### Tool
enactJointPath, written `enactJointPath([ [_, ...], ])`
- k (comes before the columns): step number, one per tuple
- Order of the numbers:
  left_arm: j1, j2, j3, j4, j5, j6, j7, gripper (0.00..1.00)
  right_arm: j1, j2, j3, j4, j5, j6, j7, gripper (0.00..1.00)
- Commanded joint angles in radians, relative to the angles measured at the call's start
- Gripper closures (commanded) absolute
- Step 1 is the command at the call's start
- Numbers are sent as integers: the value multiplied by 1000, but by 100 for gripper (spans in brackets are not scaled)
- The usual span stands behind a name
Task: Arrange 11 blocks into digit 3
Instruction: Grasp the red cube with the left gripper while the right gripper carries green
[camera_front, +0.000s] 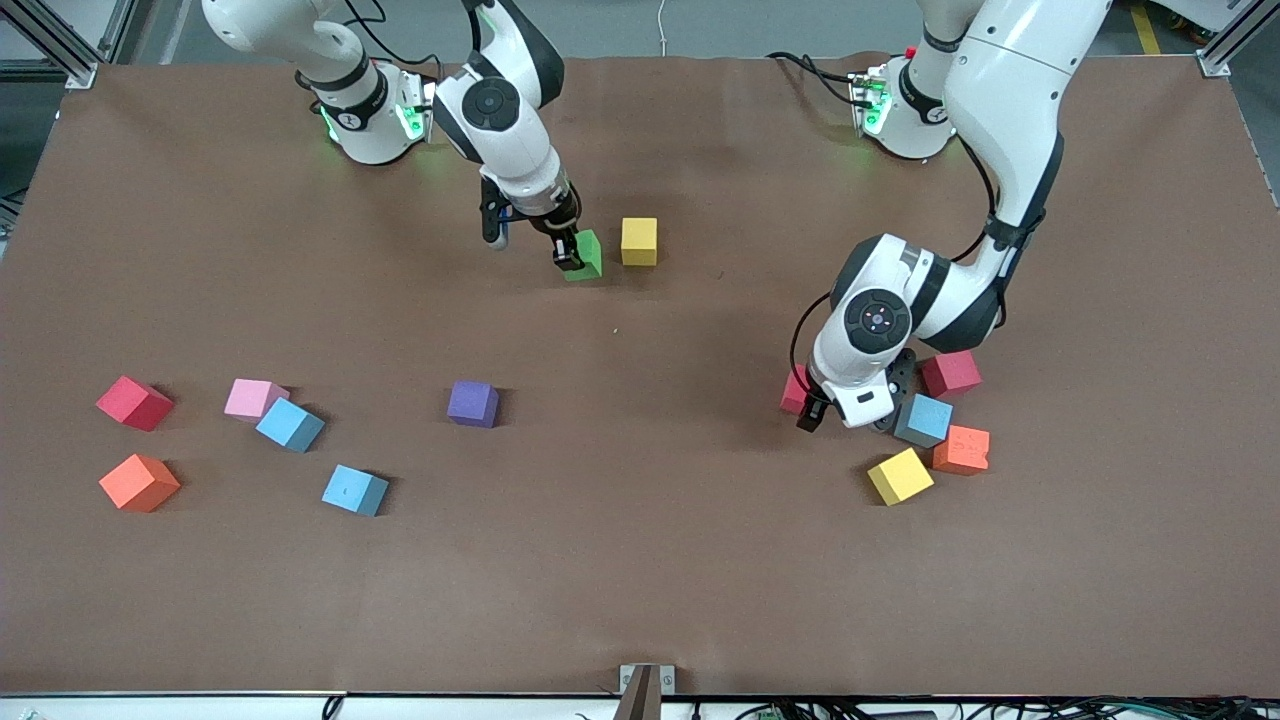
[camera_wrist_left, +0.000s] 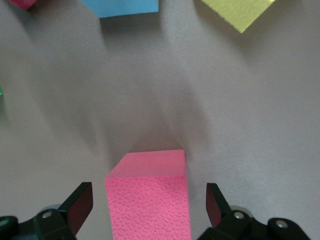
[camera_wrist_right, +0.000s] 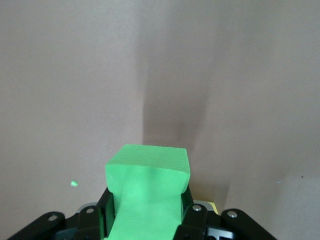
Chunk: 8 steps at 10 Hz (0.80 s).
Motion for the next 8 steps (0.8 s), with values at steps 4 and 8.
enactJointPath([
  [4,9,-12,-7,-56,53,85,-74,34,67,21,-9,-9,19,-20,177,88],
  [8,36,-71,-16,-59,53,13,-130,70,121,34,-12,15,12,-10,189,88],
])
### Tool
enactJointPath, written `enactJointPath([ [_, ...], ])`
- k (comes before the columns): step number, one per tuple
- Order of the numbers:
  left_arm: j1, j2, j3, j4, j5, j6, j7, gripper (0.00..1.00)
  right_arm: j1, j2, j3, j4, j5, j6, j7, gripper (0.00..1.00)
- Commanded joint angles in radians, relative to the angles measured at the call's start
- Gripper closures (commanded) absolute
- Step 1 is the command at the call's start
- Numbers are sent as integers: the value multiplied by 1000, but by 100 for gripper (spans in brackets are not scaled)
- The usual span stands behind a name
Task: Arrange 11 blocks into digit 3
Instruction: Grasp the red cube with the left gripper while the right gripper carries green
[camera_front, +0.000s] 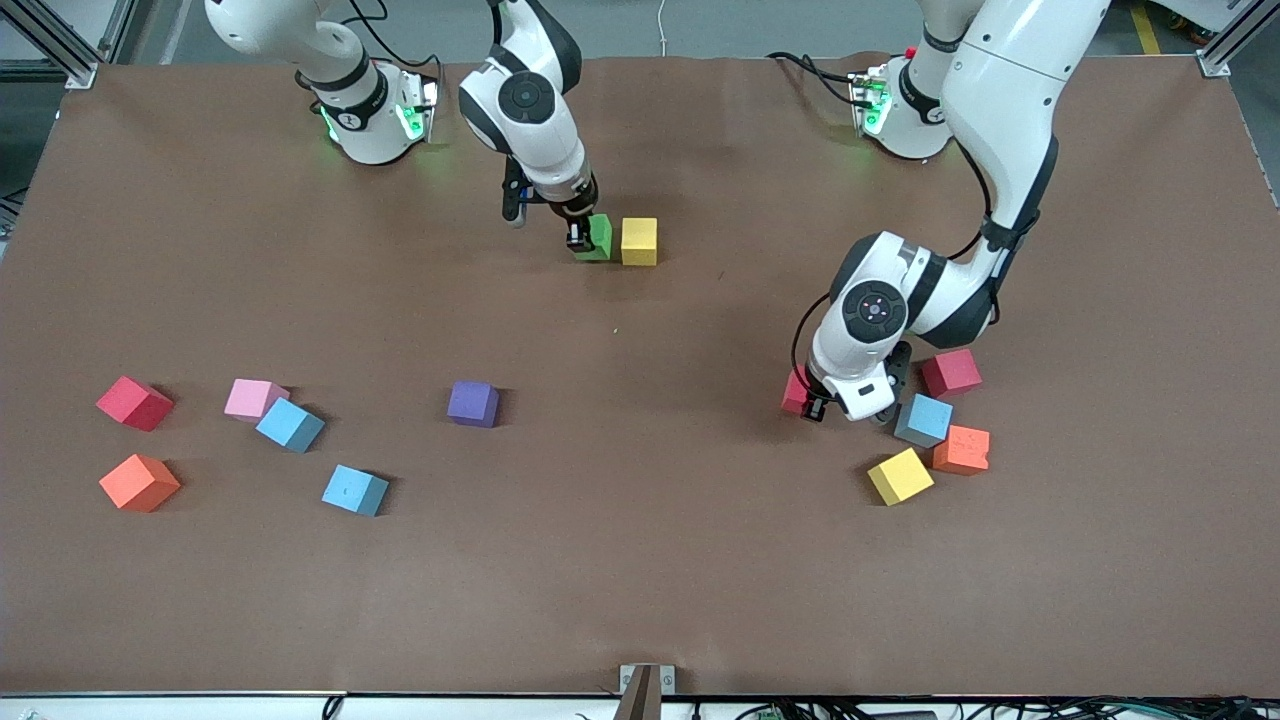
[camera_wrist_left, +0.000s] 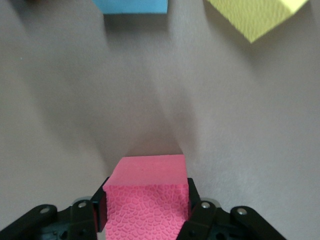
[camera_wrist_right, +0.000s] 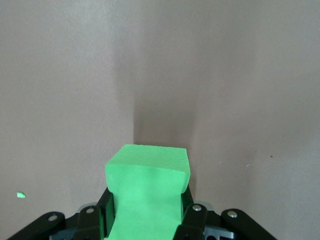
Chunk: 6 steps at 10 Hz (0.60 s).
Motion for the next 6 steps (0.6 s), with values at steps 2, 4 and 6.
enactJointPath([
  [2,13,-101,-35,-21,24,-131,-126,70,25,23,-15,11,3,7,14,88],
  [4,13,-104,-93,-27,24,-178,-243,70,29,69,-16,27,-2,7,14,87],
  [6,15,-126,-150,-52,24,-223,-359,70,27,70,-16,37,-6,7,14,87],
])
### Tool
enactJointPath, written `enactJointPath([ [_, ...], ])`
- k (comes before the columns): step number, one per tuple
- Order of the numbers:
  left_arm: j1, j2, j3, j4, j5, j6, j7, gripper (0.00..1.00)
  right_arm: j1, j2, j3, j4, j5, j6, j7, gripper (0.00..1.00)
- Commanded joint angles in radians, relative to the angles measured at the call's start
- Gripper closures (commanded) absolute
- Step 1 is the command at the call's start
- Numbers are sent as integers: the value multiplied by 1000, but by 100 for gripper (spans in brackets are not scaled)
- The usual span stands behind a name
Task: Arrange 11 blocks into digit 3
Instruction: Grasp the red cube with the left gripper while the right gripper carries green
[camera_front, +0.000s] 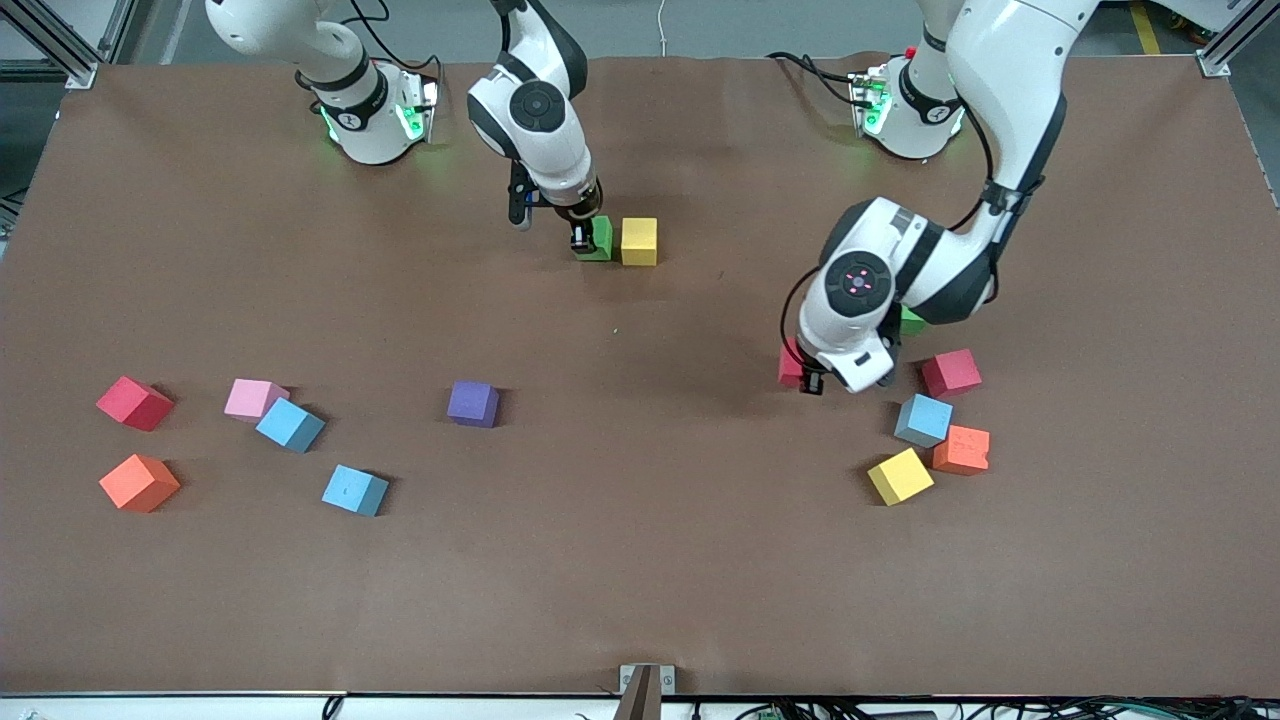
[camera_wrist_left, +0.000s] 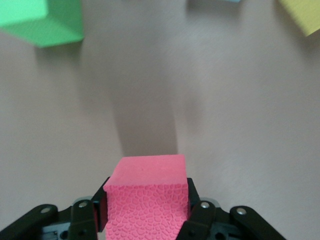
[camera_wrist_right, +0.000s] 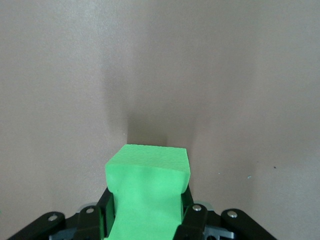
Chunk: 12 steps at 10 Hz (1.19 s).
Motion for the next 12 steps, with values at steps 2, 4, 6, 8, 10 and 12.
enactJointPath([
  [2,7,-74,-91,-96,21,-30,-186,70,19,7,-13,29,-5,2,14,86],
  [4,9,-123,-173,-136,19,-31,-284,70,24,10,-12,40,-6,-2,17,86],
  [6,7,-125,-249,-176,19,-24,-345,69,37,25,-13,43,-6,-4,17,85],
  [8,7,-124,-292,-197,19,-13,-384,69,39,36,-13,43,-8,2,19,76],
  [10,6,-111,-292,-194,21,-5,-383,69,34,59,-15,60,-12,12,17,26],
  [12,3,-110,-293,-193,21,21,-386,69,34,64,-15,62,-19,8,16,0],
])
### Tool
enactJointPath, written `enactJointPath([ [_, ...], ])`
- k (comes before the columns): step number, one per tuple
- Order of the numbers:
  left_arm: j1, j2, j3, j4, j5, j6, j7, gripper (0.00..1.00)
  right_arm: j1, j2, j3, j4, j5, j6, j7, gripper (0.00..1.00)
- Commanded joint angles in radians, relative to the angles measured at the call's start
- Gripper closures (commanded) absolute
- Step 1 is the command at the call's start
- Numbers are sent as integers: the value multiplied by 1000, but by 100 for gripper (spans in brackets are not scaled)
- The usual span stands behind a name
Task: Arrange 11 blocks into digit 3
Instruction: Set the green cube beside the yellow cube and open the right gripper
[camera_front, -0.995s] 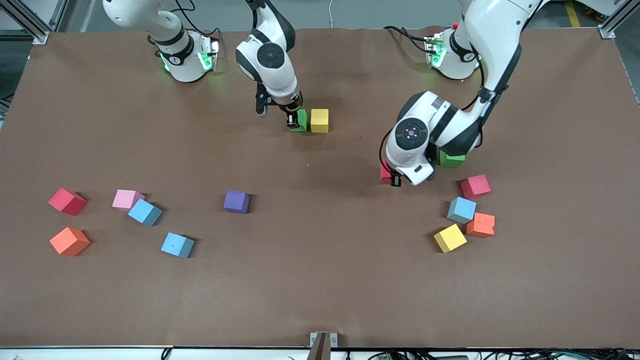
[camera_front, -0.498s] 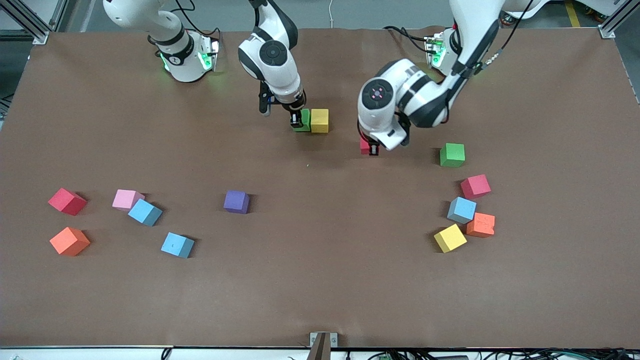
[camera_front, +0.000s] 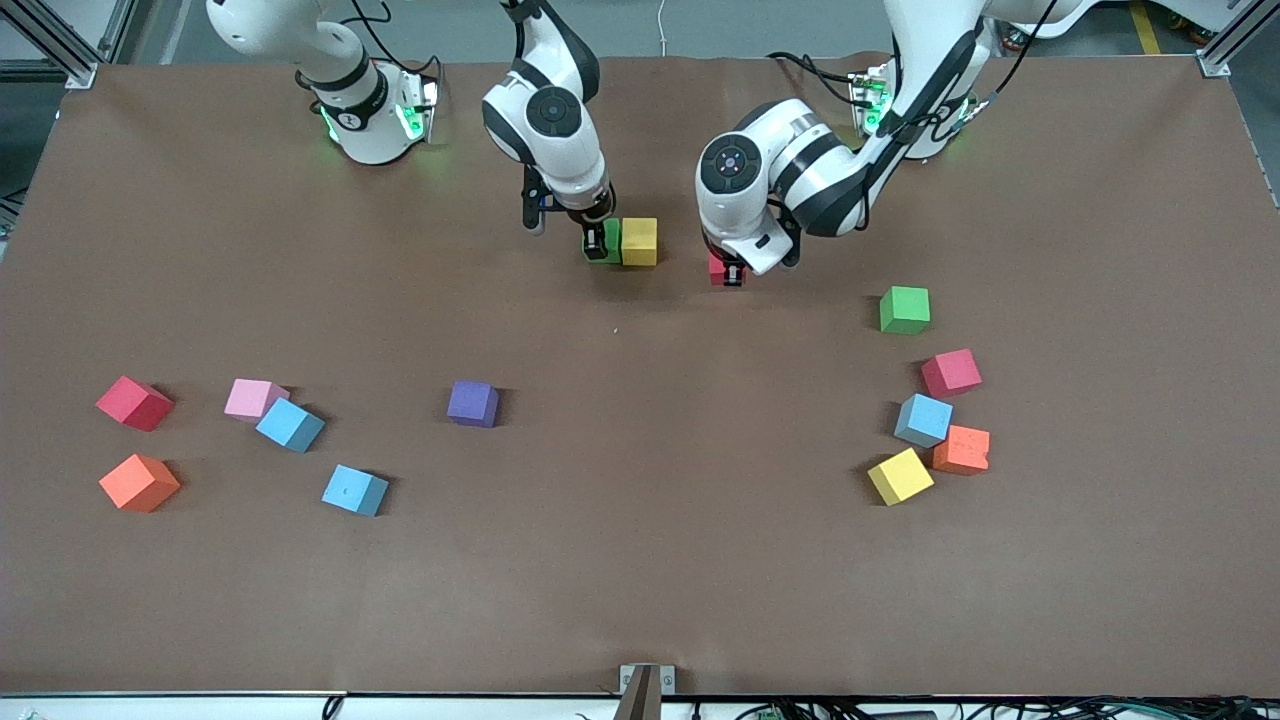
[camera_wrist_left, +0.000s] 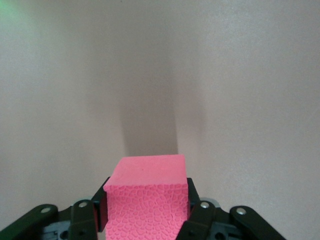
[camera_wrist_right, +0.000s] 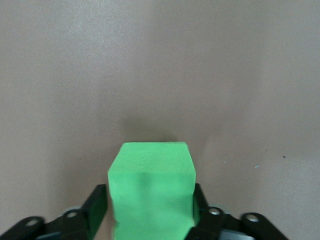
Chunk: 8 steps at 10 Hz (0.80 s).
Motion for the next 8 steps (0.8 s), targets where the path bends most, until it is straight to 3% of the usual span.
enactJointPath([
  [1,2,-9,-8,-11,19,32,-18,69,10,15,-9,11,-25,0,16,0],
  [6,-1,-14,-10,-16,18,26,-19,69,4,-8,-7,12,-26,-42,10,0],
  [8,-7,-23,-10,-37,18,20,-19,69,-5,-72,-9,11,-26,-120,-24,0],
])
